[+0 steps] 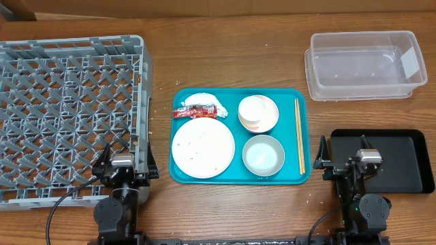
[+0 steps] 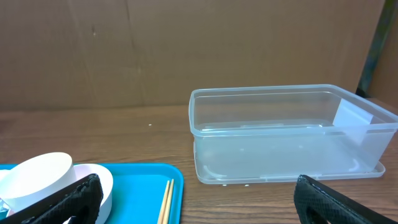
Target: Sort waste into correct bins and load items into the dishwasher
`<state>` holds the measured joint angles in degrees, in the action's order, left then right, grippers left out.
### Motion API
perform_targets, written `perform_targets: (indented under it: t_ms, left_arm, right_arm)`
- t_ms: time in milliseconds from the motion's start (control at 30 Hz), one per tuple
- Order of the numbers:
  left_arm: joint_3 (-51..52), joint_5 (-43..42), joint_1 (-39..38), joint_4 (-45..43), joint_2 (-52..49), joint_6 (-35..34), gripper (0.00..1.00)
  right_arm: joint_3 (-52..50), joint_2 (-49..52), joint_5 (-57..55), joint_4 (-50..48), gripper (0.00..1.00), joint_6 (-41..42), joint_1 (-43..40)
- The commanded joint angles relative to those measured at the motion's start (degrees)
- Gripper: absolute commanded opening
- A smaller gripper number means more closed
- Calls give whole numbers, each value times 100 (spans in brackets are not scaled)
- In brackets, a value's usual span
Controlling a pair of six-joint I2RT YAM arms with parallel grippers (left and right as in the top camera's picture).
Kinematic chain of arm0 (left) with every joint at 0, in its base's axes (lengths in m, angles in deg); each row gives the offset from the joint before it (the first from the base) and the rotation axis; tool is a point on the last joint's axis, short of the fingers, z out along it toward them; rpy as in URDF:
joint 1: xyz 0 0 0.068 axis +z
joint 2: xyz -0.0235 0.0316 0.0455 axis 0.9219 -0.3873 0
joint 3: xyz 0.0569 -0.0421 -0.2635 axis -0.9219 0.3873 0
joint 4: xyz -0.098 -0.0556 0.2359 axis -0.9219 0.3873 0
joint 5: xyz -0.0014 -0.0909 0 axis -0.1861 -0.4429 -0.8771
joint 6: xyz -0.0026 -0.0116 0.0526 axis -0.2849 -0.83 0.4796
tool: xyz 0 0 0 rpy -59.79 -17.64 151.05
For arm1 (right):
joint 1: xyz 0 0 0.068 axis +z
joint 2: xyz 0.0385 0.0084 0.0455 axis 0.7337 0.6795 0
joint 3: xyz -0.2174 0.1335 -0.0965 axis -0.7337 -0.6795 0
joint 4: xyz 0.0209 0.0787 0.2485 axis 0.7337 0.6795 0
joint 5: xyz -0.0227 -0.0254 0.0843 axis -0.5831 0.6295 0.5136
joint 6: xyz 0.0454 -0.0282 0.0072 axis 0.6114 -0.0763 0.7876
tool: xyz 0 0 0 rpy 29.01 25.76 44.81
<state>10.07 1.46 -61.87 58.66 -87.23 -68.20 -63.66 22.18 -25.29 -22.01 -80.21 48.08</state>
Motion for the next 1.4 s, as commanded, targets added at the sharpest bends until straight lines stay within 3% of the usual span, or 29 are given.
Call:
perform_targets:
  t_ms: [0, 267, 367, 433, 467, 600, 767, 833, 967, 1033, 1100, 1267, 1300, 1333, 1367]
  left_arm:
    - [24, 42, 11, 11, 50, 85, 100]
    - [24, 33, 11, 9, 50, 81, 100]
    - [22, -431, 9, -37, 50, -496, 100]
    - [20, -1460, 9, -254, 50, -1604, 100]
    - [20, -2557, 9, -490, 50, -2625, 100]
    - [20, -5145, 11, -1080, 50, -5569, 100]
    - [20, -5416, 11, -1215, 50, -8931, 100]
    - [20, -5289, 11, -2103, 50, -9831, 100]
    - [-186, -4533, 31, -4898, 50, -9838, 100]
    - [-603, -4354, 55, -4695, 46, -9805, 100]
    - [-1266, -4520, 63, -3727, -37, -9313, 100]
    - [-3598, -5130, 66, -887, -975, -6404, 100]
    - [-4175, -5171, 66, -186, -1316, -5733, 100]
    - [-5316, -5167, 66, 1349, -2022, -4645, 100]
    - [-5971, -5152, 66, 2286, -2450, -4085, 100]
  right_arm:
    - [-59, -57, -42, -39, 100, -24, 39]
    - [-59, -57, -42, -39, 100, -24, 39]
    - [-59, -57, -42, -39, 100, -24, 39]
    - [-59, -57, -42, -39, 100, -24, 39]
    - [-59, -57, -42, -39, 100, -24, 39]
    - [-59, -57, -42, -39, 100, -24, 39]
    - [-59, -57, -42, -39, 100, -24, 39]
    - [-59, -57, -42, -39, 100, -24, 39]
    - [-59, -57, -42, -39, 100, -24, 39]
    - [-59, -57, -42, -39, 100, -24, 39]
    - [-59, -57, -42, -39, 100, -24, 39]
    - [-59, -57, -42, -39, 100, -24, 39]
    - [-59, -57, -42, -39, 100, -24, 39]
    - [-59, -57, -42, -39, 100, -24, 39]
    - [-59, -57, -42, -39, 100, -24, 39]
